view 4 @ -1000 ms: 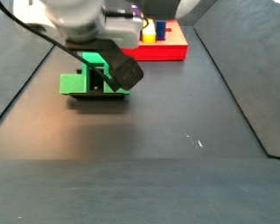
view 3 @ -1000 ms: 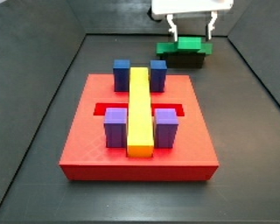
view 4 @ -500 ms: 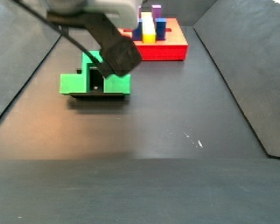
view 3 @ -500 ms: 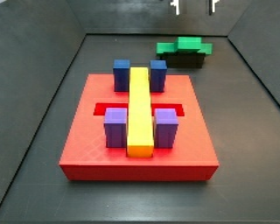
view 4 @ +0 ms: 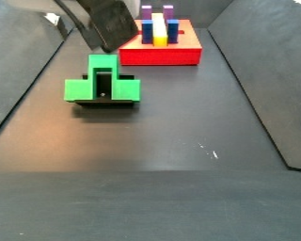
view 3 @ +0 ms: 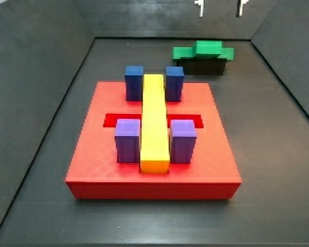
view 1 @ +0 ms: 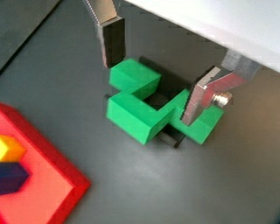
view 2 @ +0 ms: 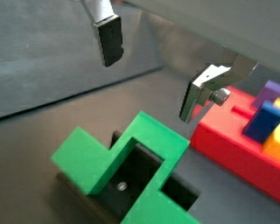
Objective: Pick up the green object. Move up. Place the green object on the fixture. Regrasp the green object. Move to above the board. Insert the green object.
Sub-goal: Regrasp the green object.
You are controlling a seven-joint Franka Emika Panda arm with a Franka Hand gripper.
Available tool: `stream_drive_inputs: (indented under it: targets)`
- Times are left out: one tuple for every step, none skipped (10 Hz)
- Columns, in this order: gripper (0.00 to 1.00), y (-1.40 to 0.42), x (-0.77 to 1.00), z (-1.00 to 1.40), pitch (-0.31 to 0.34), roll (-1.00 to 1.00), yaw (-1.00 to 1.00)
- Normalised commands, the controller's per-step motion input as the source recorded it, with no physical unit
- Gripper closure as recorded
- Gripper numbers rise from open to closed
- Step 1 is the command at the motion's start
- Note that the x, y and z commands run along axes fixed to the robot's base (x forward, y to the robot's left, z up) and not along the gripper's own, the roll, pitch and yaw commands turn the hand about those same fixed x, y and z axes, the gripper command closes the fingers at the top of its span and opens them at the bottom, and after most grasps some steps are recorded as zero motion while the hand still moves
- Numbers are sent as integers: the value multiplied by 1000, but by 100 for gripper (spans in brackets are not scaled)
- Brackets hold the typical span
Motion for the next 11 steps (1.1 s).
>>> stream_drive_inputs:
  targets:
    - [0,-94,94,0,9,1000,94]
    - [0,-106,111,0,0,1000,111]
    - [0,-91,174,0,23,1000,149]
    - [0,-77,189,0,26,1000,171]
    - [0,-143,243,-43,49,1000,220]
    - [0,-163,243,-71,57,1000,249]
    - [0,-151,240,-57,66,1000,243]
    - [0,-151,240,-57,69,1000,243]
    - [0,-160,226,-60,69,1000,240]
    - [0,-169,160,-6,86,1000,226]
    - [0,-171,0,0,106,1000,146]
